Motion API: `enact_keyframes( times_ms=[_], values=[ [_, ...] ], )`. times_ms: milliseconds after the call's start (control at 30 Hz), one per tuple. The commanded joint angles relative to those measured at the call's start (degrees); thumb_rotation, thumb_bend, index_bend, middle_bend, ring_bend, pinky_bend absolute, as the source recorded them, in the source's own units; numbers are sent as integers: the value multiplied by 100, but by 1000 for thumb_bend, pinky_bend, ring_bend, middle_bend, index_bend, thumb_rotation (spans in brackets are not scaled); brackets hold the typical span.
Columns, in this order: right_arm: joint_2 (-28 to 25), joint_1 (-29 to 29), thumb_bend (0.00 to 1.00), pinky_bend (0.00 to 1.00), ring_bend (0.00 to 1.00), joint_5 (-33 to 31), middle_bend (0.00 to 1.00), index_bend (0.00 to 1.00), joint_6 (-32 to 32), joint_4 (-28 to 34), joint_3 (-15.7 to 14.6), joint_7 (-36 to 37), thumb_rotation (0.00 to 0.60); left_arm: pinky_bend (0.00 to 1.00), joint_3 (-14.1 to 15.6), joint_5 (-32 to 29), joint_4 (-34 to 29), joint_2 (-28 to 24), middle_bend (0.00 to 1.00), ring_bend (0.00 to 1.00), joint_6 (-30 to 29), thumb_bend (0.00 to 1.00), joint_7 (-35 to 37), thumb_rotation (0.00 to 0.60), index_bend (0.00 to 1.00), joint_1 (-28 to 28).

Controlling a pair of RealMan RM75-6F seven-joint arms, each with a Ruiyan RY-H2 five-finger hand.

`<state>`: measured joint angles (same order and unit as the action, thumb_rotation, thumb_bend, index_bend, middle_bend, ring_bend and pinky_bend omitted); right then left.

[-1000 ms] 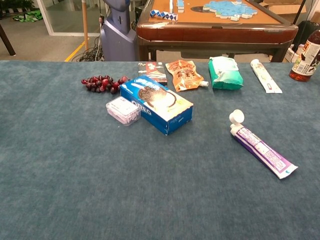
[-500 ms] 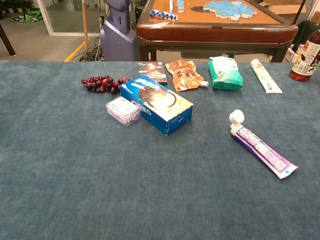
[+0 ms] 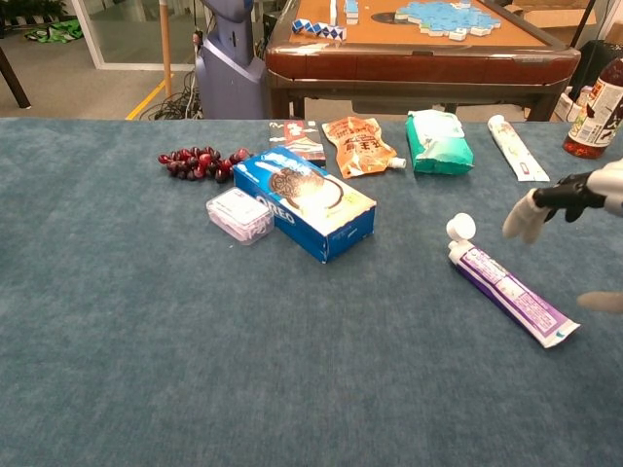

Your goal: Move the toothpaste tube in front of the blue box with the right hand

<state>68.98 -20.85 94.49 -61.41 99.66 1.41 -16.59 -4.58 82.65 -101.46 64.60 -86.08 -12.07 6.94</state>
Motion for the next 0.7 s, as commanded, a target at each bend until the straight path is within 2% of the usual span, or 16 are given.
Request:
enact_keyframes(
  times_ms=[33,400,700],
  values=[
    [244,-123,235,291,265,14,358,302,157,-265,-74,-103,597,48,6,5,-2,-8,89,62,-15,180,13,600,0,-14],
    [800,-354,235,292,245,-92,383,302,439,-888,-203,-265,578,48,31,32,-13,-38,89,63,-48,180,51,600,0,-60],
    [1021,-470,234,286,245,-252,388,302,556,-1240,-240,-356,580,49,29,18,2,-64,89,63,-59,180,87,600,0,-85]
  ],
)
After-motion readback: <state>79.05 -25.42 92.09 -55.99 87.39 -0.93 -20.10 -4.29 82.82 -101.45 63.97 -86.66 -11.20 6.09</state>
